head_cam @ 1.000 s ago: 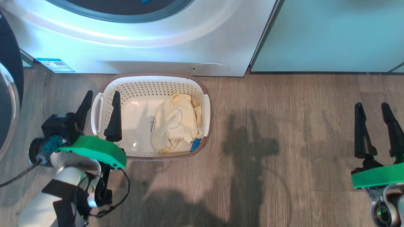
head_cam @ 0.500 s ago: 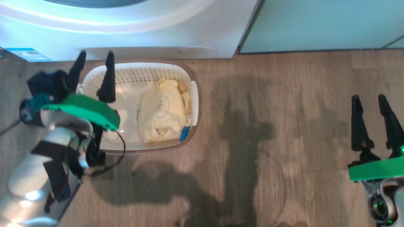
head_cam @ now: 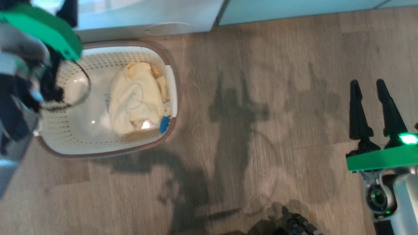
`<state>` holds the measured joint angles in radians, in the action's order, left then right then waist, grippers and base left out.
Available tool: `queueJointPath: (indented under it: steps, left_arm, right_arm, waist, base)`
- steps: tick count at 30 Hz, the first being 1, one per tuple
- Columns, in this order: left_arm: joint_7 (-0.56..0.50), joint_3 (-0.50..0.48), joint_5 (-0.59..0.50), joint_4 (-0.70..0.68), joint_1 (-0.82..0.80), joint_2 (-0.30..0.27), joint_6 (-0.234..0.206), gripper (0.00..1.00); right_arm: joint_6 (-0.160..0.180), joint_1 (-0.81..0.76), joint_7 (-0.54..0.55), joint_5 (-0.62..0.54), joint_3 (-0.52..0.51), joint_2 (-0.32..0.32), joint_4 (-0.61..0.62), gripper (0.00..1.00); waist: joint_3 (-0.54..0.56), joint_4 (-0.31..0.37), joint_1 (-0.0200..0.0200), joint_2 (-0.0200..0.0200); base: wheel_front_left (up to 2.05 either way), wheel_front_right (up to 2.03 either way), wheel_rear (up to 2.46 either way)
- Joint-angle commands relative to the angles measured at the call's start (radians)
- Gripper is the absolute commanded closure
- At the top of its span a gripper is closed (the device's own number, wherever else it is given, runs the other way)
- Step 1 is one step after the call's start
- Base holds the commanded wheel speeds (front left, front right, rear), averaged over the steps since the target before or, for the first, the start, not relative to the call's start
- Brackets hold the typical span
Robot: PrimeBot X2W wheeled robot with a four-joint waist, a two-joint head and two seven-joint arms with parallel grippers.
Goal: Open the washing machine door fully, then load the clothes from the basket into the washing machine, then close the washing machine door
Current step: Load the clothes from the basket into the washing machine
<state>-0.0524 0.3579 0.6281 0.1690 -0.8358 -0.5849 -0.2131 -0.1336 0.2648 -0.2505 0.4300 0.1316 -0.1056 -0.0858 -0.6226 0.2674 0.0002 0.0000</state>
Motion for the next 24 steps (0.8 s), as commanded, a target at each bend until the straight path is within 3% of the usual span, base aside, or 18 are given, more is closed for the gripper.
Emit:
queueJointPath:
  steps: [1, 8, 13, 24]
  left_arm:
    - [-0.031, -0.039, -0.003, -0.007, -0.065, -0.064, 0.012, 0.0]
    - [-0.175, -0.004, -0.015, 0.09, -0.217, -0.112, 0.057, 0.0]
    - [-0.241, 0.004, 0.002, 0.142, -0.288, -0.11, 0.076, 0.0]
    - [-0.419, 0.022, 0.021, 0.29, -0.417, -0.126, 0.074, 0.0]
  right_arm:
    - [0.003, 0.008, -0.011, 0.008, 0.019, 0.003, 0.028, 0.0]
    - [0.003, 0.027, -0.011, 0.022, 0.036, 0.024, 0.024, 0.0]
    - [0.003, 0.033, -0.011, 0.03, 0.046, 0.032, 0.02, 0.0]
    - [0.003, 0.047, -0.011, 0.046, 0.07, 0.044, 0.009, 0.0]
  waist:
    - [-0.03, 0.033, -0.0002, 0.0]
    - [-0.064, 0.08, -0.0002, 0.0]
    - [-0.078, 0.099, -0.0002, 0.0]
    - [-0.101, 0.142, -0.0002, 0.0]
  base:
    - [0.0, 0.0, 0.0]
    - [0.0, 0.0, 0.0]
    - [0.0, 0.0, 0.0]
    - [0.0, 0.0, 0.0]
